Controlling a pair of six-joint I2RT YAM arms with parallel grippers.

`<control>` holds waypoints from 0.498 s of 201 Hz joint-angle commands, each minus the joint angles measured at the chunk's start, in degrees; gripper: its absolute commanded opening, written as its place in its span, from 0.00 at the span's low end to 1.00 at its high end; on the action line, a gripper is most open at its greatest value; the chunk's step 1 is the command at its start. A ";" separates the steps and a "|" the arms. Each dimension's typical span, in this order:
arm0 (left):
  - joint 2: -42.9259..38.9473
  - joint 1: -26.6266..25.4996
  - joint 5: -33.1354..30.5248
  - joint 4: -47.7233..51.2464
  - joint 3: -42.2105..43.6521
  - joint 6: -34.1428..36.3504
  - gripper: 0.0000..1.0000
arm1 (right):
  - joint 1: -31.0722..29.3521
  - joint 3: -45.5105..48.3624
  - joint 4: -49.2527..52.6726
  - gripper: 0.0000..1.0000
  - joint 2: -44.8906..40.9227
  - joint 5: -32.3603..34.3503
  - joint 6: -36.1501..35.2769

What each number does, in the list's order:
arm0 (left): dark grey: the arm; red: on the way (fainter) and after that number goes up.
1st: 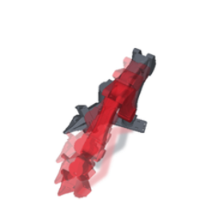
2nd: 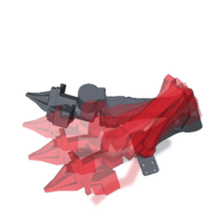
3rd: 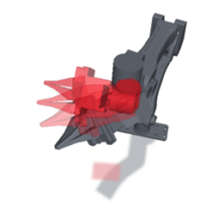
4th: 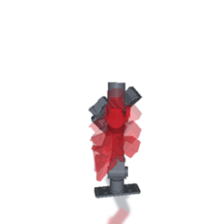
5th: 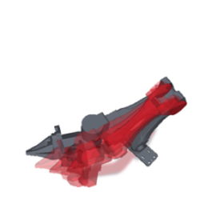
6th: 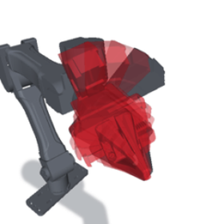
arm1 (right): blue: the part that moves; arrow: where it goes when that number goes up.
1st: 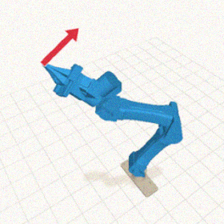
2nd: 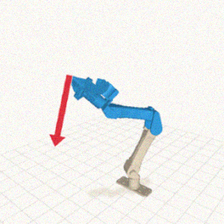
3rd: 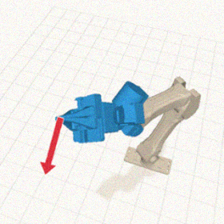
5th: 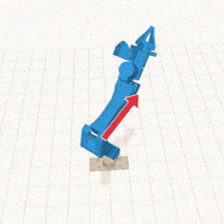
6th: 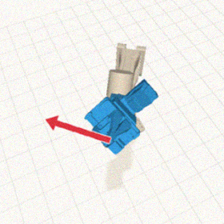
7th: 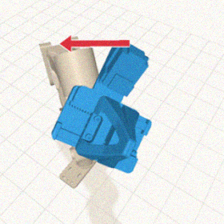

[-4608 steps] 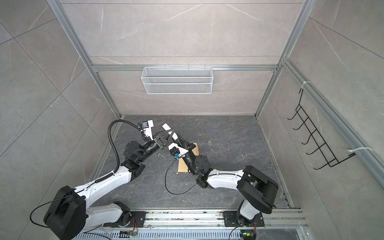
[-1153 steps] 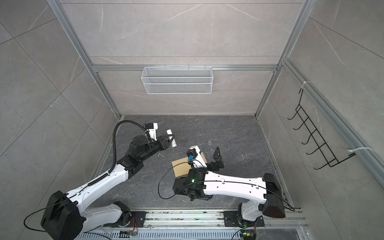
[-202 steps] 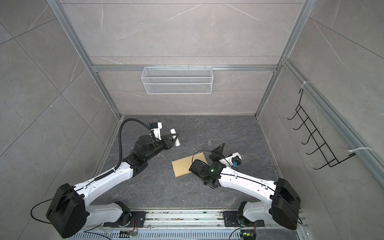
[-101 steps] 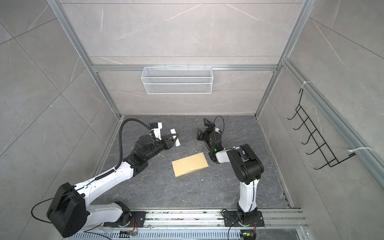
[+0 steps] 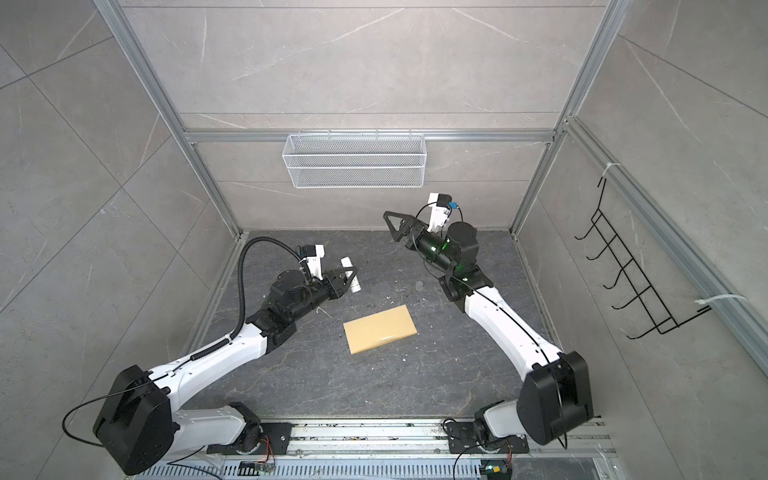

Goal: Place the letter into the envelope and seal it

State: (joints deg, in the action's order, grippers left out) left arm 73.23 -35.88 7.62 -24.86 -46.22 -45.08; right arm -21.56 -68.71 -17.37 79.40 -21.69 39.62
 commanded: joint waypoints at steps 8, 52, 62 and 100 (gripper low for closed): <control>0.53 -0.24 0.36 -6.45 -1.24 -1.74 0.00 | -1.36 -2.42 25.09 1.00 -1.42 11.56 -23.67; 1.74 -0.16 0.99 -9.27 -1.59 -3.99 0.00 | -1.99 -0.98 29.63 1.00 -5.47 17.78 -28.77; 1.96 -0.14 1.08 -9.88 -1.66 -4.43 0.00 | -1.99 -0.71 29.99 1.00 -6.12 17.83 -28.76; 2.95 0.41 1.82 -13.90 -1.58 -8.65 0.00 | -4.86 2.89 28.69 1.00 -11.22 15.82 -29.64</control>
State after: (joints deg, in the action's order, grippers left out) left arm 75.53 -35.86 8.14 -31.22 -46.22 -50.15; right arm -23.75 -68.58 10.68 72.95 -5.87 13.08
